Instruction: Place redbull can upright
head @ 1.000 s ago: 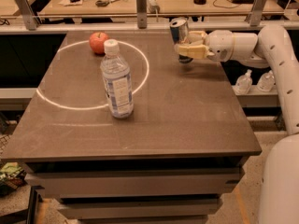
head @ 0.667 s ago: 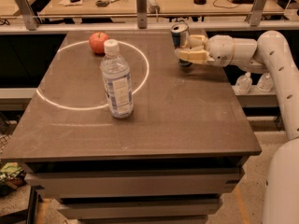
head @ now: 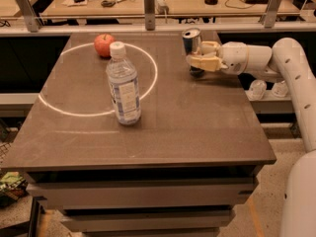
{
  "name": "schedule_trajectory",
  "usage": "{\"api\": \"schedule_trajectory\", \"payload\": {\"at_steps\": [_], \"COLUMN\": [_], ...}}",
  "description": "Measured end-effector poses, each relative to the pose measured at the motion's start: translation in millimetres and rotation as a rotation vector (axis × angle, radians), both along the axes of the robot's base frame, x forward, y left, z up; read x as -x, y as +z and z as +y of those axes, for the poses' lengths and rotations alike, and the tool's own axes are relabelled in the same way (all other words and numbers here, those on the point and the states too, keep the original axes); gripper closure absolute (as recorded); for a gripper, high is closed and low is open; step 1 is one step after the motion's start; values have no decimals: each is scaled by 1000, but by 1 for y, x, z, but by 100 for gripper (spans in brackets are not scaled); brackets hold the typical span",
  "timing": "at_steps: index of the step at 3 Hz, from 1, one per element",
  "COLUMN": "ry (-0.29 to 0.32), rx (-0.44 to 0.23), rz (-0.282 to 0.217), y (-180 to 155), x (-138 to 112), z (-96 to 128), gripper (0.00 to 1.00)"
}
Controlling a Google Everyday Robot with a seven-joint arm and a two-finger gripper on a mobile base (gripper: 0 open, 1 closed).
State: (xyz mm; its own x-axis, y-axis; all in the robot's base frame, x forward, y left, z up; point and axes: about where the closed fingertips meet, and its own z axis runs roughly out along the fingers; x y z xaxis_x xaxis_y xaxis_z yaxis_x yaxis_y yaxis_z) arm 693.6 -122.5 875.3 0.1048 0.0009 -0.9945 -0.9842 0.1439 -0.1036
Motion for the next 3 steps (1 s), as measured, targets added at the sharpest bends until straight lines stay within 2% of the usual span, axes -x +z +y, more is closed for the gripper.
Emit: {"api": "schedule_trajectory", "payload": {"at_steps": [1, 2, 3], "ry": [-3, -11, -7], "rx": [-2, 30, 30], "rz": [15, 25, 25], "y": [-5, -9, -9], "x": [1, 1, 1], "z": [-1, -2, 2], "gripper": [100, 82, 58]}}
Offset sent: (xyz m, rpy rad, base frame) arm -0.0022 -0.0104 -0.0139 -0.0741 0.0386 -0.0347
